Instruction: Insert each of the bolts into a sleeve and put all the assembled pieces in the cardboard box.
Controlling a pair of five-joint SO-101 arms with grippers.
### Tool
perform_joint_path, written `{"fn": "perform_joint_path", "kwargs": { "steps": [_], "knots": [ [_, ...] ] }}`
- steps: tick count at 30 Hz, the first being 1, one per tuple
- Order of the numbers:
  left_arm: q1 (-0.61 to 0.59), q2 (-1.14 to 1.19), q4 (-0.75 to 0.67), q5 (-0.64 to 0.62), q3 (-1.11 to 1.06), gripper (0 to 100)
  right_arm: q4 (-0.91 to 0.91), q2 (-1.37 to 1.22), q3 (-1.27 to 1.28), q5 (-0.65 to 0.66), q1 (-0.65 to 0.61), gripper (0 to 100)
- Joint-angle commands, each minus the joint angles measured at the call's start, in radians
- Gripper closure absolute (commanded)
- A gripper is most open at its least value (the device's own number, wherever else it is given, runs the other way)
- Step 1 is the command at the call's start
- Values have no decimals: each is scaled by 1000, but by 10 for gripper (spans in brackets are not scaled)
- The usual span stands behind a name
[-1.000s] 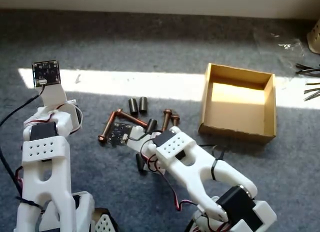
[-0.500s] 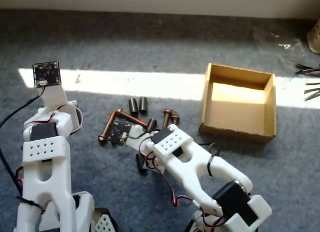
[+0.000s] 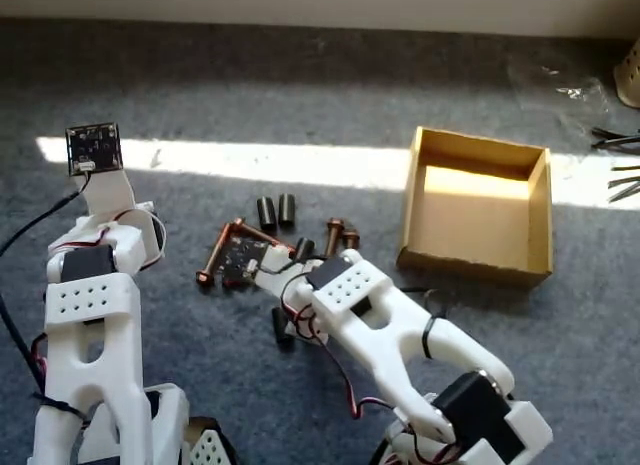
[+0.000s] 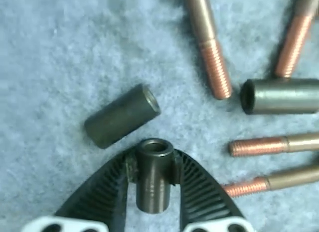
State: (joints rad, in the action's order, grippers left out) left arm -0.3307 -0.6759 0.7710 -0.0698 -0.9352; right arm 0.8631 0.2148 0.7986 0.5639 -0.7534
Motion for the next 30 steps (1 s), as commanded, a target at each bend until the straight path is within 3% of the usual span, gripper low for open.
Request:
{"fn": "perform_joint_path", "kwargs": {
  "steps": [1,8,18,27,30],
  "knots": [
    [36,1,-15,-2,7,989,8,142,-7,-68,28,993],
    [73,1,-15,-2,-8,989,25,349,62,-74,120,993],
    [177,1,-9,77,-16,989,28,668,213,-147,124,993],
    [211,1,23,80,-12,989,180,929,228,-224,125,993],
    [285,-1,66,186,-10,989,182,989,269,-224,128,993]
  ]
}}
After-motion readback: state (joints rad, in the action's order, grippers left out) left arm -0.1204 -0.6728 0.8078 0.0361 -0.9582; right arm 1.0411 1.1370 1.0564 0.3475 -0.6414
